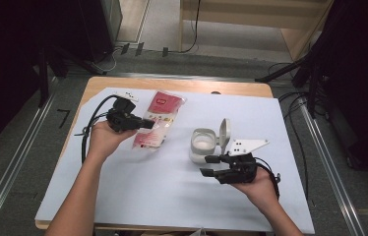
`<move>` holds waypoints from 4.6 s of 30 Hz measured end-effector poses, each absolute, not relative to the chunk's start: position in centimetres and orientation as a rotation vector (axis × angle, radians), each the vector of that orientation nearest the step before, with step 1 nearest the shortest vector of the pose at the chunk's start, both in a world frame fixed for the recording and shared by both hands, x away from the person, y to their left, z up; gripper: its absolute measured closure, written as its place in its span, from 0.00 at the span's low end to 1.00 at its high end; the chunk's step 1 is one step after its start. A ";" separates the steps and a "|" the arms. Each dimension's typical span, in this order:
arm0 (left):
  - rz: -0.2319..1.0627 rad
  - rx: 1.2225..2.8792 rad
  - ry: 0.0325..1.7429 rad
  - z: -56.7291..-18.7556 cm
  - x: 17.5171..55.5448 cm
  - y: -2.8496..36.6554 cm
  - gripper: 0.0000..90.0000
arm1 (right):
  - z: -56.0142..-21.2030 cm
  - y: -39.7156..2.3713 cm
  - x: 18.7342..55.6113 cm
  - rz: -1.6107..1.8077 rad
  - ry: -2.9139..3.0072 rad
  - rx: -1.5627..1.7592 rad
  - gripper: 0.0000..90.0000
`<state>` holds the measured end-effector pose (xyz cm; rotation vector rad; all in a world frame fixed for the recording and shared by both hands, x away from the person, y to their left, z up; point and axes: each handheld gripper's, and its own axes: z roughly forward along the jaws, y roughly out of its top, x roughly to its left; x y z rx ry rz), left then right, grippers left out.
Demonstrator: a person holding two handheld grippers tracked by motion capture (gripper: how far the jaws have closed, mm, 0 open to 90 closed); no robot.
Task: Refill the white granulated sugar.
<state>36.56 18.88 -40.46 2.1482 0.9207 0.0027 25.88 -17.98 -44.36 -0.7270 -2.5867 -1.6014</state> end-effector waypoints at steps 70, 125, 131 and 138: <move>0.009 2.092 0.740 -39.7 32.0 25.0 0.49 | -44.2 -20.9 27.1 -1.621 -2.605 -0.870 0.56; 0.082 2.064 0.913 -41.7 29.3 31.6 0.49 | -42.4 -25.3 28.0 -1.660 -2.555 -1.075 0.65; 0.101 2.057 0.960 -41.8 30.1 31.3 0.49 | -42.4 -25.3 28.5 -1.650 -2.542 -1.098 0.77; 0.112 2.023 0.953 -42.0 30.9 30.7 0.49 | -42.4 -25.2 29.5 -1.649 -2.499 -1.144 0.92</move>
